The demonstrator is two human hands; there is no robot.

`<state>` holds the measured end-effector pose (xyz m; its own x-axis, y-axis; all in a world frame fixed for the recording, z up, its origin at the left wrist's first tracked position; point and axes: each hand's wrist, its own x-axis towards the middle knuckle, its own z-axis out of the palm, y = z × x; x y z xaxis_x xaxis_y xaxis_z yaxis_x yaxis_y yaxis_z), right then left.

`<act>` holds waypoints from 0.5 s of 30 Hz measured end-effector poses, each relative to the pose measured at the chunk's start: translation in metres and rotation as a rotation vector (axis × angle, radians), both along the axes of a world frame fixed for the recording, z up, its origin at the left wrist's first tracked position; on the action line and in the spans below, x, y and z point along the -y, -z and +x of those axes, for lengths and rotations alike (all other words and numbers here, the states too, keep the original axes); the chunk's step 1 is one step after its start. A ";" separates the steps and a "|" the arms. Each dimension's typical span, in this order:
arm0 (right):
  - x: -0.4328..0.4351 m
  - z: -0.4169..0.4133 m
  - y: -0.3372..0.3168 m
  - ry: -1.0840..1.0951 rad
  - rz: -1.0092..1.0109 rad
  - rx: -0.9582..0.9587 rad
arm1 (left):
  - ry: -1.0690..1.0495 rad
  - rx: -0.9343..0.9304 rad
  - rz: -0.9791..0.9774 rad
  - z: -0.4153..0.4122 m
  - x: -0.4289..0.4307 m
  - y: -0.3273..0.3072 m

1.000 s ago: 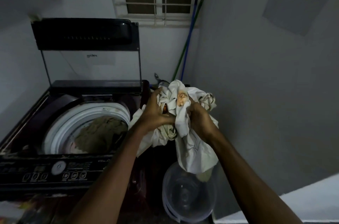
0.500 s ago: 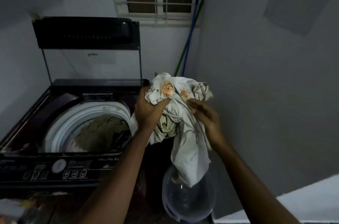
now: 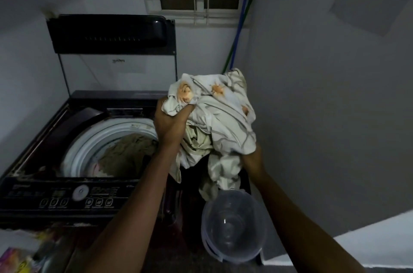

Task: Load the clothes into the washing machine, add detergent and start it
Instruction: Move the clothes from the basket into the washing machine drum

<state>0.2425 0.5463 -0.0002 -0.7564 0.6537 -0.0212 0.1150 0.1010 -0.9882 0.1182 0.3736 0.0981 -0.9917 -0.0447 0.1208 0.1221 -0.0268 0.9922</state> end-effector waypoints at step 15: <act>0.034 -0.040 -0.107 -0.194 0.253 -0.077 | 0.133 -0.126 -0.401 0.000 -0.001 0.005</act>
<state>0.2022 0.5121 0.1067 -0.8605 0.4744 0.1855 -0.0045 0.3571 -0.9340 0.1178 0.3749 0.0934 -0.9619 0.1578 0.2232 0.2648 0.3341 0.9046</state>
